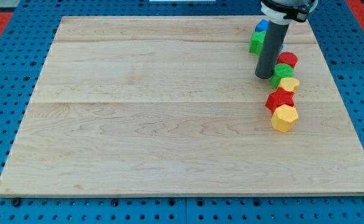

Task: Push the hexagon slightly to the right

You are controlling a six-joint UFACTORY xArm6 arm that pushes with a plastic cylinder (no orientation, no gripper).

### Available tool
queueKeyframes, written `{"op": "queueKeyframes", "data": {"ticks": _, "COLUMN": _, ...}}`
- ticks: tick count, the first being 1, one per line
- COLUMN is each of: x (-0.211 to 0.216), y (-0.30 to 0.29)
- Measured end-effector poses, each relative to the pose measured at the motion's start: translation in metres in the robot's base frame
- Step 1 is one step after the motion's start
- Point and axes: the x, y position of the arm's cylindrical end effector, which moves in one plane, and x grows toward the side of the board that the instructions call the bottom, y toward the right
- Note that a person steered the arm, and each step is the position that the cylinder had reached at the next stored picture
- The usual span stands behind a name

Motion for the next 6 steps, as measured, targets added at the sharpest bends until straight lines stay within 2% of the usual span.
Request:
{"op": "queueKeyframes", "data": {"ticks": 1, "x": 0.004, "y": -0.015}}
{"op": "queueKeyframes", "data": {"ticks": 2, "x": 0.025, "y": -0.032}}
{"op": "queueKeyframes", "data": {"ticks": 4, "x": 0.099, "y": -0.036}}
{"op": "queueKeyframes", "data": {"ticks": 5, "x": 0.121, "y": -0.014}}
{"op": "queueKeyframes", "data": {"ticks": 6, "x": 0.122, "y": 0.011}}
